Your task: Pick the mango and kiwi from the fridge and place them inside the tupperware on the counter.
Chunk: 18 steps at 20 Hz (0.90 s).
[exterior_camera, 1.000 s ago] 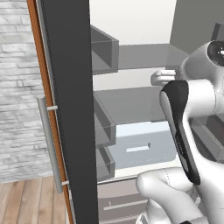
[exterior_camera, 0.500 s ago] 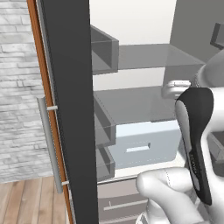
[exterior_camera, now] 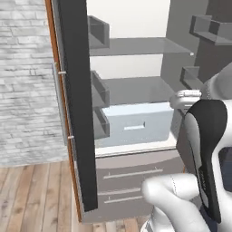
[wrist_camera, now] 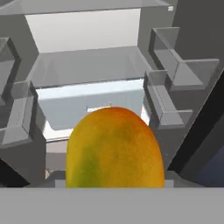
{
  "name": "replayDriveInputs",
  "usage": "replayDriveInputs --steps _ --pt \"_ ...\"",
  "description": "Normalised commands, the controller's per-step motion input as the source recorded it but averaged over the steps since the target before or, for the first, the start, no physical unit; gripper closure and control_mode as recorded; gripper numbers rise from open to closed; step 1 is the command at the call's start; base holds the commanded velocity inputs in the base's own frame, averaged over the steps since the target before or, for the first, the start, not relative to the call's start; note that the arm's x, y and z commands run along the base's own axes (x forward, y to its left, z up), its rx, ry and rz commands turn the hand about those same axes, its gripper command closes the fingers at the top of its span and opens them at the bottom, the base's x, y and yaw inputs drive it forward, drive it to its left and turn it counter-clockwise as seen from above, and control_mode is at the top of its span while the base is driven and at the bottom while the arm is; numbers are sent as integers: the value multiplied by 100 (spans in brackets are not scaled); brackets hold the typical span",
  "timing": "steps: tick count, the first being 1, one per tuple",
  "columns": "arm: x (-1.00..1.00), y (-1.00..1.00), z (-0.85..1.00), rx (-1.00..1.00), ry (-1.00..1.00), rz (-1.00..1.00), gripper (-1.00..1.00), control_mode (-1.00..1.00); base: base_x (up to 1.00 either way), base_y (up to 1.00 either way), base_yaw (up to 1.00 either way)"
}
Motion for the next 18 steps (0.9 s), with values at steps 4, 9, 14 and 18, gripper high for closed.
replayDriveInputs --steps 4,9,14,18 --pt "0 0 0 0 0 0 100 100 -100 26 65" --pt "0 0 0 0 0 0 100 100 -84 42 100" --pt "0 0 0 0 0 0 100 100 -58 53 100" --pt "0 0 0 0 0 0 100 100 -36 79 100"
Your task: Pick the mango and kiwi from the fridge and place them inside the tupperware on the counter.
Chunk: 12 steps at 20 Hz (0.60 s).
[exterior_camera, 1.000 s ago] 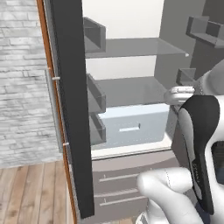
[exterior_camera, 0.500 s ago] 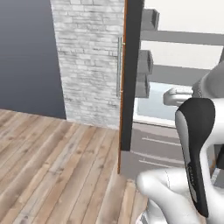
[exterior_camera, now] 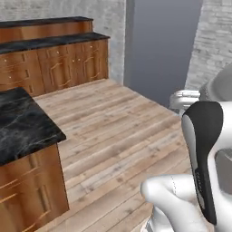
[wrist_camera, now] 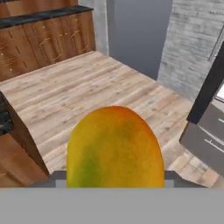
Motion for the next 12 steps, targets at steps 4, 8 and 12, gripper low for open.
replayDriveInputs --steps 4,8,12 --pt "0 0 0 0 0 0 100 100 -5 98 99" --pt "0 0 0 0 0 0 100 100 2 100 86" --pt "0 0 0 0 0 0 100 100 67 92 33"
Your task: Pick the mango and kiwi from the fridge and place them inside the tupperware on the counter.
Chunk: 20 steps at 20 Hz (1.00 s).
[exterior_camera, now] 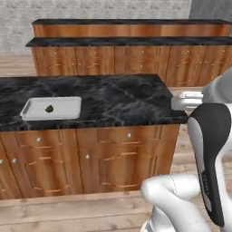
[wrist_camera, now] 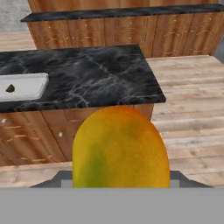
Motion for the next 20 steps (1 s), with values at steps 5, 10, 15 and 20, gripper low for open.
replayDriveInputs --steps 5,10,15,20 --pt "0 0 0 0 0 0 100 100 100 71 0" --pt "0 0 0 0 0 0 100 100 99 86 0" --pt "0 0 0 0 0 0 100 100 72 98 -6" --pt "0 0 0 0 0 0 100 100 81 62 -53"
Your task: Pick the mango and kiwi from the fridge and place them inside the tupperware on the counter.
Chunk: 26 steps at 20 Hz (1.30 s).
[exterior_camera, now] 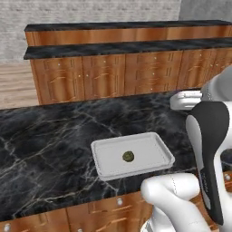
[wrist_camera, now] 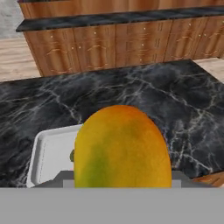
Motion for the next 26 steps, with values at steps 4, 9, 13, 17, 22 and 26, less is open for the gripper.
replayDriveInputs --steps 4,9,13,17,22,26 --pt "18 8 0 -1 0 -8 100 -100 51 34 -27" --pt "50 0 -59 -3 41 34 100 -100 0 0 0" --pt "10 -12 -82 0 45 100 100 -100 0 0 0" --pt "8 -1 -68 -8 47 81 100 -100 0 0 0" --pt "38 -4 -54 -24 27 45 100 -100 0 0 0" --pt "38 0 -49 -3 8 37 100 -100 0 0 0"
